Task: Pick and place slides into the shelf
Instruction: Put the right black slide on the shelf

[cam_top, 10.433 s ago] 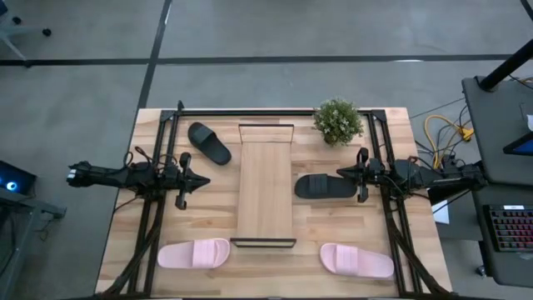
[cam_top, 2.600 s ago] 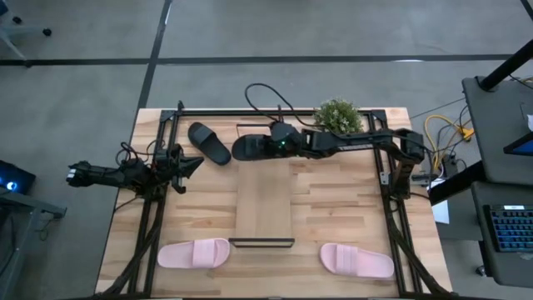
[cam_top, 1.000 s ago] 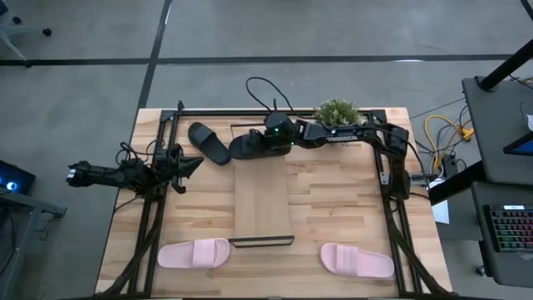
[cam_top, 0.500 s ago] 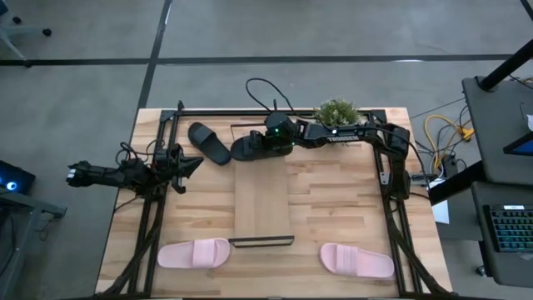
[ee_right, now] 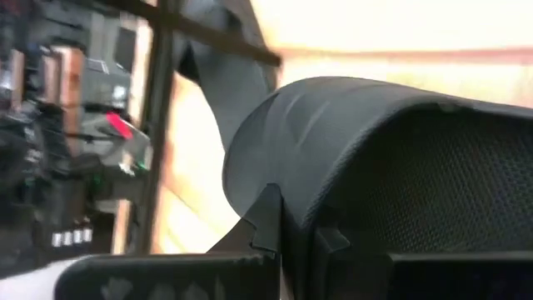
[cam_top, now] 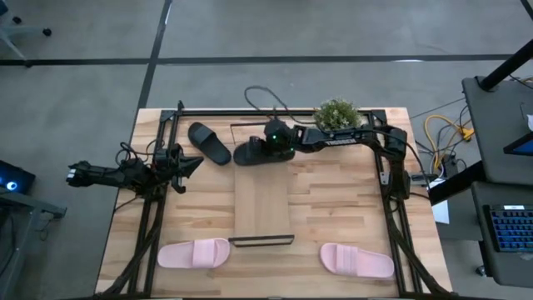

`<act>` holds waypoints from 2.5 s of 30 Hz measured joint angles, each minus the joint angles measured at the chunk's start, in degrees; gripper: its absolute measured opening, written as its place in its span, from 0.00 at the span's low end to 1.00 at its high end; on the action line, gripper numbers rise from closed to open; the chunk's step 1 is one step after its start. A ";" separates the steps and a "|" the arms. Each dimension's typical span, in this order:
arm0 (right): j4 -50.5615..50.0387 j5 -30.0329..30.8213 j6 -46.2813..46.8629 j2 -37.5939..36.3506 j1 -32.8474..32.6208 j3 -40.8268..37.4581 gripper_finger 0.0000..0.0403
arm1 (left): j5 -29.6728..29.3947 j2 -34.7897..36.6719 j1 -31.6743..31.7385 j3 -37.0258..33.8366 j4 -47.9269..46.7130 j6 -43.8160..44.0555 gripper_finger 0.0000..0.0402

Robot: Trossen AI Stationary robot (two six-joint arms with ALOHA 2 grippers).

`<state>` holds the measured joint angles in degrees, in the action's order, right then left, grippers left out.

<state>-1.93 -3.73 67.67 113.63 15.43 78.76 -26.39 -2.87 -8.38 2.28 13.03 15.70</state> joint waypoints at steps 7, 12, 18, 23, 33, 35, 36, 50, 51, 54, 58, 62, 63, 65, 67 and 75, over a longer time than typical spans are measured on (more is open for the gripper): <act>1.28 0.42 0.77 -0.03 0.09 0.22 0.03 | 0.00 0.02 0.01 0.00 0.03 0.04 0.00; 2.44 0.82 1.84 0.21 -0.29 0.28 0.03 | 0.00 0.02 0.00 0.00 0.06 0.09 0.00; 2.66 0.94 2.02 0.21 -0.42 0.28 0.03 | 0.00 -0.05 0.00 0.00 0.03 0.00 0.00; 3.06 0.96 2.60 0.21 -0.53 0.28 0.03 | 0.00 -0.06 0.00 0.00 0.01 -0.02 0.00; 3.19 1.91 1.86 1.00 -0.55 0.37 0.03 | 0.02 0.01 0.00 0.00 0.05 0.04 0.00; 3.34 1.25 2.19 1.76 -0.64 0.35 0.03 | 0.00 0.01 0.00 0.00 0.05 0.05 0.00; 3.49 1.08 2.37 2.00 -0.66 0.33 0.03 | 0.02 -0.04 0.00 0.00 0.05 0.04 0.00; 4.36 0.75 1.27 2.64 -0.69 0.31 0.04 | 0.02 0.02 0.00 0.00 0.12 0.35 0.00; 4.34 0.75 1.23 2.64 -0.69 0.31 0.05 | 0.01 0.02 0.00 0.00 0.09 0.35 0.00; 4.30 0.79 1.56 2.64 -0.69 0.31 0.06 | 0.00 0.02 0.00 0.00 0.11 0.35 0.00; 4.02 0.77 1.39 2.64 -0.69 0.31 0.11 | 0.01 0.02 0.00 0.00 0.11 0.35 0.00; 3.82 0.79 0.88 2.64 -0.69 0.31 0.19 | 0.00 -0.03 0.00 0.00 0.14 0.35 0.00; 3.62 0.79 0.82 2.64 -0.66 0.31 0.21 | 0.02 -0.03 0.01 0.00 0.10 0.35 0.00; 3.00 0.79 0.64 2.64 -0.62 0.33 0.27 | 0.02 -0.03 0.00 0.00 0.11 0.37 0.00; 2.18 0.79 0.66 2.64 -0.51 0.37 0.33 | 0.02 -0.03 0.00 0.00 0.09 0.36 0.00; -0.14 0.86 -1.06 1.86 -0.41 0.35 0.51 | 0.02 -0.03 0.00 0.00 0.05 0.36 0.00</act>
<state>-2.07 -2.87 66.61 115.49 15.02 79.11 -26.37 -2.90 -8.38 2.28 13.09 16.07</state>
